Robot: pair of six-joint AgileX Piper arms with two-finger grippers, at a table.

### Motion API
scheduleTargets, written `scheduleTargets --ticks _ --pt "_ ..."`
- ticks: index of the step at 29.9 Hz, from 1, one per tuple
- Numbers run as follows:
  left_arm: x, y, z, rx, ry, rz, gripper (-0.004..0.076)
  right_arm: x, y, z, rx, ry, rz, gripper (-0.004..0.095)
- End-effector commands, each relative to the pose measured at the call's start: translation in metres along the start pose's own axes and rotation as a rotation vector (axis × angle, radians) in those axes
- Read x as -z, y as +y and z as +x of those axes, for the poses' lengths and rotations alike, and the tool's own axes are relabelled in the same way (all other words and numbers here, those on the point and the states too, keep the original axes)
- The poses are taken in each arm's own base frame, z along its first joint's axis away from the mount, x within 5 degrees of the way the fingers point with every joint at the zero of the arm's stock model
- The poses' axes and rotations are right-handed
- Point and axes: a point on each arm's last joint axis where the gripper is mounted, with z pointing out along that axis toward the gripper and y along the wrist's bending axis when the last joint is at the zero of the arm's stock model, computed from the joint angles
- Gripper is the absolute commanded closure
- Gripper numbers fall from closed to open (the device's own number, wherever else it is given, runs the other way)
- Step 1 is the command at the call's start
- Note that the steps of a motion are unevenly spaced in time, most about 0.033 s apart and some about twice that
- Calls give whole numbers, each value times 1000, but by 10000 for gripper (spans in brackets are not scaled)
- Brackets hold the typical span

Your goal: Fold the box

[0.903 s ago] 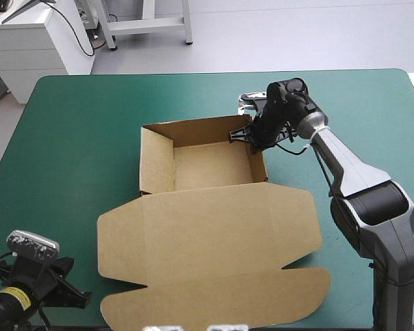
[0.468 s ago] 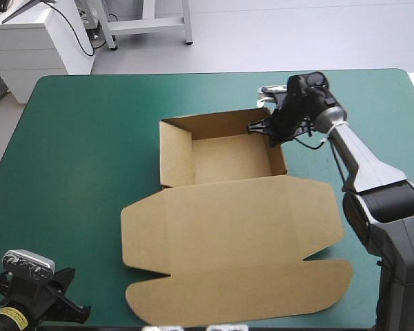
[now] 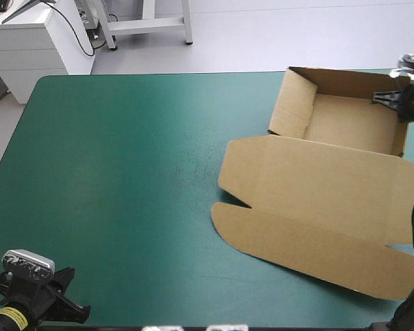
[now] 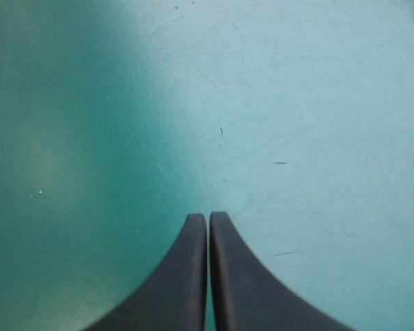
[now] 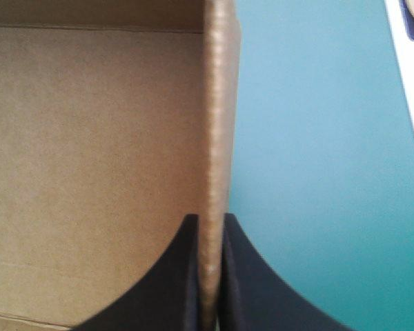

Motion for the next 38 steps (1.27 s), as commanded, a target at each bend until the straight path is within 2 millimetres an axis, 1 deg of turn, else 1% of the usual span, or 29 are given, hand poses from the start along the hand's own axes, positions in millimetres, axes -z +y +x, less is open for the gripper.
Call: scheduleTargets --ticks 1,4,6,8,11,13,15,18,21,31,33,35,38 --pt "4 0 -10 3 -64 3 731 37 -47 0 -92 -84 54 927" --pt "4 0 -10 3 -64 3 731 36 -72 2 -148 -80 87 927" --pt "4 0 -10 3 -64 3 731 33 -84 5 -171 -65 112 916" --pt "4 0 -10 3 -64 3 731 29 -93 9 -177 -42 165 870" --pt "4 1 -10 2 -64 1 731 17 -98 18 -196 9 221 717" --pt "4 1 -10 2 -64 1 731 10 -98 22 -191 39 219 660" --pt "4 1 -10 -4 -64 1 731 4 -97 25 -174 62 217 639" --pt "4 1 -10 -4 -62 1 731 6 -97 26 -155 62 215 640" --pt "4 1 -9 -4 -49 1 731 15 -96 26 -156 41 216 640" --pt "4 1 -5 -4 -4 1 731 60 -93 31 -152 -58 220 640" --pt "4 1 -5 -4 -4 1 731 68 -90 32 -158 -78 205 641" --pt "4 1 -5 -4 -4 1 731 80 -86 34 -124 -104 176 648" --pt "4 1 -5 -4 -4 1 731 99 -78 38 -69 -150 111 691"
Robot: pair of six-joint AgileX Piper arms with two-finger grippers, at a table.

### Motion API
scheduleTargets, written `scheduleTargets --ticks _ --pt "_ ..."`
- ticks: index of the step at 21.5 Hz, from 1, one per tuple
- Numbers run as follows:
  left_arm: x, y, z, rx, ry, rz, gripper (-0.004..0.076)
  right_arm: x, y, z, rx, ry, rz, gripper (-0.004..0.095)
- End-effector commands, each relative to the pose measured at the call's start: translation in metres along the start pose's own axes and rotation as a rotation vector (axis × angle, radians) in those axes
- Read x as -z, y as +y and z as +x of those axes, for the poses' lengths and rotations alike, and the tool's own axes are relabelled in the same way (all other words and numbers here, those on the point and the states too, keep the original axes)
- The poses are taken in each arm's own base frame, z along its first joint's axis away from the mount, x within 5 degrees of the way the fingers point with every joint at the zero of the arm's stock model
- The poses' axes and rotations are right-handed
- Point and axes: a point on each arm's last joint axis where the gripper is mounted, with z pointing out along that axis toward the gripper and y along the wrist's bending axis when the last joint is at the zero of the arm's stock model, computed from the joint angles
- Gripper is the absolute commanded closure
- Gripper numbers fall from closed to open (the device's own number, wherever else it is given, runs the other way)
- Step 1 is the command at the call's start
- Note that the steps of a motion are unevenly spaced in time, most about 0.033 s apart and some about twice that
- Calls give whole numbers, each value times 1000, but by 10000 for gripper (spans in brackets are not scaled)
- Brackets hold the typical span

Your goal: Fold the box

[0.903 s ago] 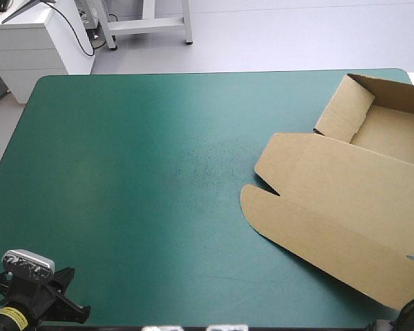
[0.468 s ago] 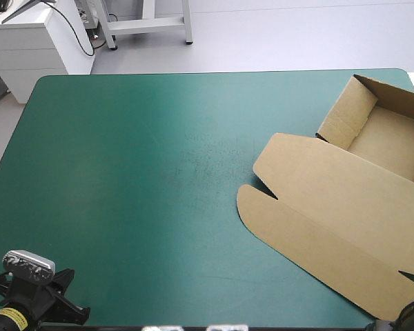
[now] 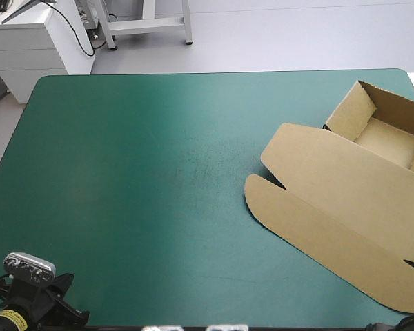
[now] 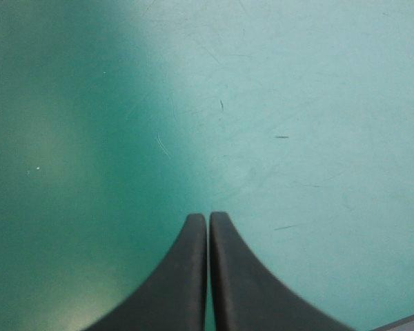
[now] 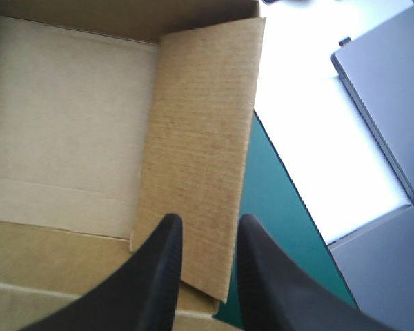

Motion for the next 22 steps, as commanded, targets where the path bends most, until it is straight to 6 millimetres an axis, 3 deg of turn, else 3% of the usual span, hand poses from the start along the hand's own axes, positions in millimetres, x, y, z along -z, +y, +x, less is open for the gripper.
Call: scheduleTargets --ticks 1,5,9,14,18,22 --pt "4 1 -10 -4 -56 1 731 55 1 5 31 -135 -68 722" --pt "4 1 -10 -4 -56 1 731 84 7 15 20 -199 -154 929" --pt "4 0 -10 0 -56 9 731 123 16 48 38 -261 -249 918" --pt "4 0 -10 1 -58 11 731 153 39 119 213 -286 -308 918" --pt "4 0 -10 1 -58 11 731 156 57 178 366 -290 -403 918" --pt "4 0 -10 1 -58 11 731 144 56 227 464 -277 -442 923"
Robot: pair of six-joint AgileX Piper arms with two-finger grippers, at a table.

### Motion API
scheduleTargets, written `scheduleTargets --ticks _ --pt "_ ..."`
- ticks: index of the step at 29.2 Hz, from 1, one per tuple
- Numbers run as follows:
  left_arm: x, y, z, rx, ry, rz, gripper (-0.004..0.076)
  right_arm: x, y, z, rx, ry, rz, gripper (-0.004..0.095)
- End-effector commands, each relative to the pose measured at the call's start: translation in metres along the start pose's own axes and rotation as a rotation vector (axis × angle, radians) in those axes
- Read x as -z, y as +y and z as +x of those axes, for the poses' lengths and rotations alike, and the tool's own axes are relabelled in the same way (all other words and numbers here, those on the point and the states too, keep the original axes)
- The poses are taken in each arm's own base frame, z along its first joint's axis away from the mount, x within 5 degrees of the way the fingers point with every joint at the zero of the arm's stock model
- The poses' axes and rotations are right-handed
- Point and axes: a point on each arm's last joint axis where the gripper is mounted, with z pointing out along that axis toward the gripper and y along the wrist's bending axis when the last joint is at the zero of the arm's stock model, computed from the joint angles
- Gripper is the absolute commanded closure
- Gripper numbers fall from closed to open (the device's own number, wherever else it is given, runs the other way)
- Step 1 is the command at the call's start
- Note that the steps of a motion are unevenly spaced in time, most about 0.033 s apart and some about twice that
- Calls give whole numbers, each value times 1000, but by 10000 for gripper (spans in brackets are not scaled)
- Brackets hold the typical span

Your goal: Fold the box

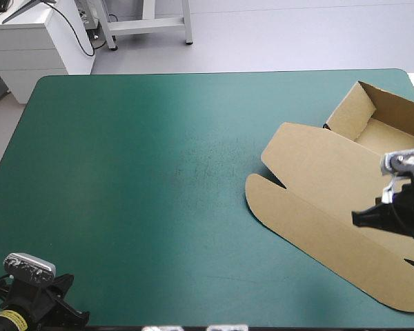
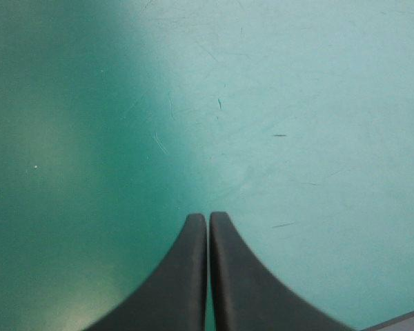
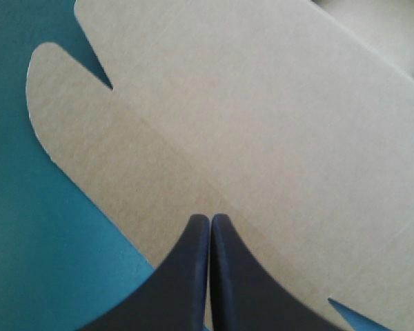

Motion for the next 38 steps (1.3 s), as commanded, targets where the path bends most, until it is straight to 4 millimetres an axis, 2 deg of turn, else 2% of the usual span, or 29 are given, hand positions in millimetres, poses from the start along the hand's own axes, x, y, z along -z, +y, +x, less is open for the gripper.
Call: scheduleTargets --ticks 1,4,6,13,17,38 --pt "4 0 -10 -1 -63 8 731 3 7 22 30 -65 -1 923" --pt "4 0 -10 -1 -63 8 731 -4 10 44 42 -66 -5 924" --pt "4 0 -10 -1 -63 8 731 -16 13 67 65 -54 -15 924" --pt "4 0 -10 -1 -63 8 731 -43 20 107 17 -107 -52 924" --pt "4 0 -10 7 -61 8 731 -52 21 123 13 -116 -46 924" --pt "4 0 -10 29 -61 9 731 -49 22 126 38 -131 -44 924"
